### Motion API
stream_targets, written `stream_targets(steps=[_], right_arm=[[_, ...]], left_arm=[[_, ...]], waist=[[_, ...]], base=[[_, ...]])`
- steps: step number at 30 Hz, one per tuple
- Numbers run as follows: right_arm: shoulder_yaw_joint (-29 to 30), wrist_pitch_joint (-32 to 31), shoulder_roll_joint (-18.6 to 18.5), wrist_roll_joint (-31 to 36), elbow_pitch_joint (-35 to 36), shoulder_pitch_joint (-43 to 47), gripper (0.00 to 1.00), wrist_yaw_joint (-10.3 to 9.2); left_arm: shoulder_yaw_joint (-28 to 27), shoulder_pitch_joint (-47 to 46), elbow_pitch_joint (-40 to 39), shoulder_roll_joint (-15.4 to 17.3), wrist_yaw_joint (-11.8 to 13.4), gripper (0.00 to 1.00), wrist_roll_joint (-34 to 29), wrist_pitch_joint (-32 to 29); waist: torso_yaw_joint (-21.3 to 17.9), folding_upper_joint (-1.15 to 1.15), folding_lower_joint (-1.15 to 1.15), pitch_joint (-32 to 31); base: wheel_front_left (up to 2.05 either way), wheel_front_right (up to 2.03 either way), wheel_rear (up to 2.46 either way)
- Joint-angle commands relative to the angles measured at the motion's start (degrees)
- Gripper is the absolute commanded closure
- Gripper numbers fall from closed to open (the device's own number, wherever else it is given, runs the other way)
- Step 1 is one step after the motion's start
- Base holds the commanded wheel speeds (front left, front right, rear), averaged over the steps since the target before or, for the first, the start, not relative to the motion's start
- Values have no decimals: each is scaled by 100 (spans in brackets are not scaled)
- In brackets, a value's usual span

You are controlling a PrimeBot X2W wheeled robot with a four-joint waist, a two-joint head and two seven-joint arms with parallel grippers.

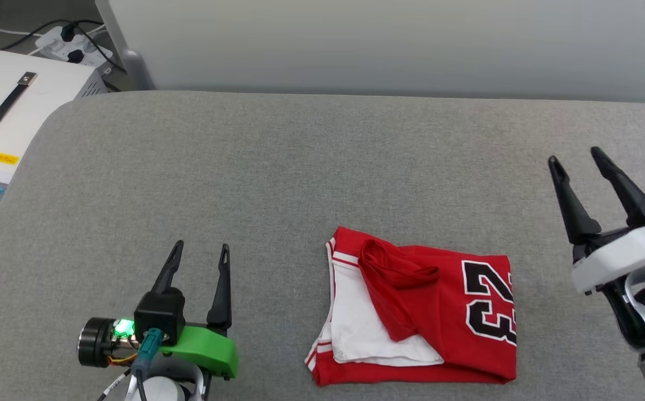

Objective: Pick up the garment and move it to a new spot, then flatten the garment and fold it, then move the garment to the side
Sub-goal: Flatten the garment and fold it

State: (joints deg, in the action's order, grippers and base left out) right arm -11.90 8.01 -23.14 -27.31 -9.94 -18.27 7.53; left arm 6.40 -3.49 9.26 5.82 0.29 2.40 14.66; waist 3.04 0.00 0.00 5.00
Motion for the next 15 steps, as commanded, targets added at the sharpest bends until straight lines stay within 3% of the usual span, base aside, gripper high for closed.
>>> stream_targets(steps=[1,9,15], right_arm=[[168,221,62,273,7,207,0,-4],[1371,685,829,1236,499,1257,0,-4],[1653,696,1357,1566,1053,1945,0,-4]], left_arm=[[-27,95,-26,25,-24,0,28,34],[-51,143,-107,47,-97,0,28,34],[-74,221,-179,35,-136,0,68,34]], waist=[[-97,0,0,-98],[-148,0,0,-232],[-130,0,0,-295]], base=[[0,0,0],[0,0,0],[0,0,0]])
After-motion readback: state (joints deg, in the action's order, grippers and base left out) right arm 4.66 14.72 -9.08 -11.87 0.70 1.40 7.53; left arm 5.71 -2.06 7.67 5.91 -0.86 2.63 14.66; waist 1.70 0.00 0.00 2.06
